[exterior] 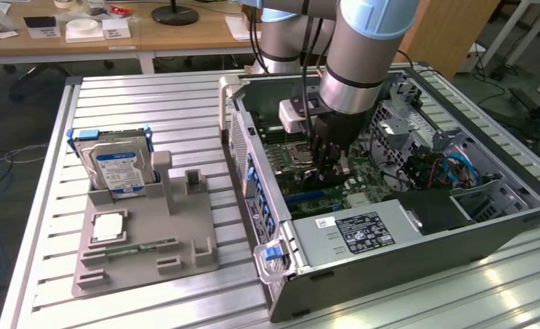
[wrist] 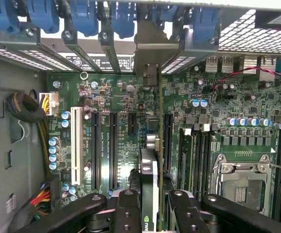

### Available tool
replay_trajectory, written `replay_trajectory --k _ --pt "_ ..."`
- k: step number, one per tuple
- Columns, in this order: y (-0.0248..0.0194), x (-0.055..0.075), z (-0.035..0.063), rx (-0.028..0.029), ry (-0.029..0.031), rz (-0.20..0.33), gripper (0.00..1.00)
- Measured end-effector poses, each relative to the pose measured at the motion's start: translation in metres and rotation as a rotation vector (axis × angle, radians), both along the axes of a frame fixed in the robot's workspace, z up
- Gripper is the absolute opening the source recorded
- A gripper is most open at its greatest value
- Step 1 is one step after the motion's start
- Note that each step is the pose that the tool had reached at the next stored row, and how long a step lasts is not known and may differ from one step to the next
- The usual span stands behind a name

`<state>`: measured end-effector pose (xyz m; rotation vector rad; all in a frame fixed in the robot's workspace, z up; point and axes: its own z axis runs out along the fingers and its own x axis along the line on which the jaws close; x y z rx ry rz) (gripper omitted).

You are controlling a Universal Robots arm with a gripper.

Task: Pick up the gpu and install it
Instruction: 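Insert the gpu into the slot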

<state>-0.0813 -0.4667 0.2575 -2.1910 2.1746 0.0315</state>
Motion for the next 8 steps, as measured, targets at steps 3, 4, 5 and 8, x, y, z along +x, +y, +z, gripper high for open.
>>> replay_trajectory --k 3,4,5,8 --pt "0.0000 -0.0010 0.0000 0.0000 0.0000 0.000 0.27" --pt "0.0000 -0.0015 0.0000 0.0000 0.0000 0.000 0.27" --pt "0.0000 -0.0018 0.0000 0.0001 0.0000 0.000 0.27" --pt "0.0000 -0.0022 0.0000 0.0000 0.0000 0.000 0.27"
